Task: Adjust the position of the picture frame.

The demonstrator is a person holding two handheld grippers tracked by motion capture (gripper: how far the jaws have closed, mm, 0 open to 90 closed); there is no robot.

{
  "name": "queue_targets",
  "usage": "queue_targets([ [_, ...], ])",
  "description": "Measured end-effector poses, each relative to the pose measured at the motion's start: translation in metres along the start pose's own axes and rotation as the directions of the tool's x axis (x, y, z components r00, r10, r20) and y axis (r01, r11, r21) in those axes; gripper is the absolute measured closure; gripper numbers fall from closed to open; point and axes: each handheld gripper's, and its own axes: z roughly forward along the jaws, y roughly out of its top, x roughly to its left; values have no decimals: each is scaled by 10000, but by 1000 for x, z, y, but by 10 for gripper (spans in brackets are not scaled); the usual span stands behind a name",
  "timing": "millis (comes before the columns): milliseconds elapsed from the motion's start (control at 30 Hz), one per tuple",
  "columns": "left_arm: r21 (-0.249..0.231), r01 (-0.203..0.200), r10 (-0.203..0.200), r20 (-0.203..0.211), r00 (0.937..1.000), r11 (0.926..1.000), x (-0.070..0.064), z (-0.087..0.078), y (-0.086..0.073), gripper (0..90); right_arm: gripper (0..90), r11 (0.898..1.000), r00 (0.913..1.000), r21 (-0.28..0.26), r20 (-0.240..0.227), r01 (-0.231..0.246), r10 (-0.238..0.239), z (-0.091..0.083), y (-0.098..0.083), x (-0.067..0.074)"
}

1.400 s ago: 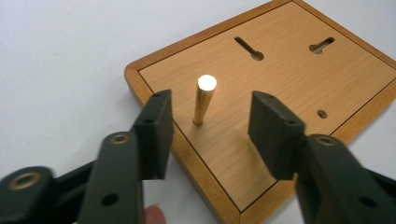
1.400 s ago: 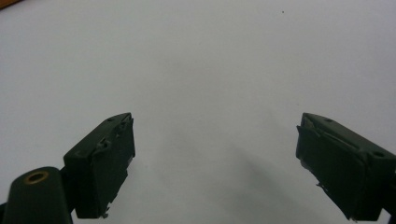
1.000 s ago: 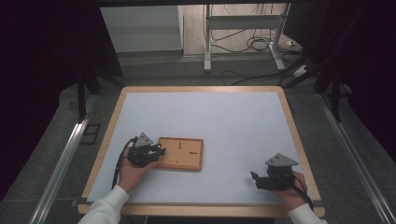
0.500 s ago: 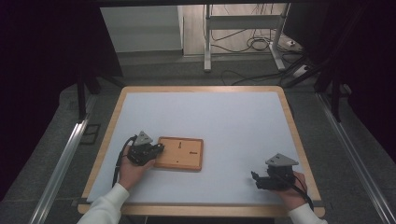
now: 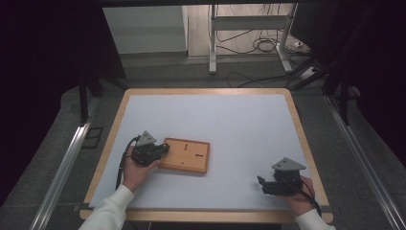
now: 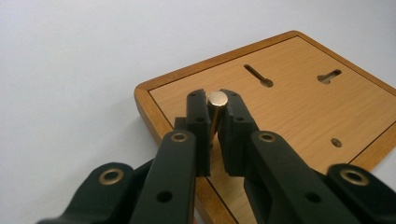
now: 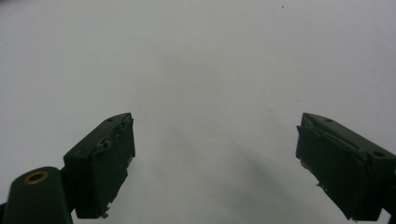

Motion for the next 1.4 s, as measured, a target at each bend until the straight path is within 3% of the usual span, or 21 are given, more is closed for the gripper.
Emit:
queue_targets([
  [267,73,-242,241,249,9994,9997,-10,11,8,836,123,10000,10000,7,-45,-25,25,0,0,1],
  [633,301,-749,721,870,9936,9967,-40,40,24,839,123,10000,10000,-37,-51,-33,32,-1,0,1],
  [833,338,-897,860,981,9914,9954,-51,54,34,839,123,10000,10000,-47,-66,-42,42,-1,0,1],
  [1100,421,-1079,1034,983,9898,9933,-60,66,37,837,123,10000,10000,-55,-74,-55,55,-1,0,0],
  [1400,276,-875,836,1195,9893,9958,-57,67,37,817,123,10000,10000,-29,-72,-41,41,-1,0,0],
])
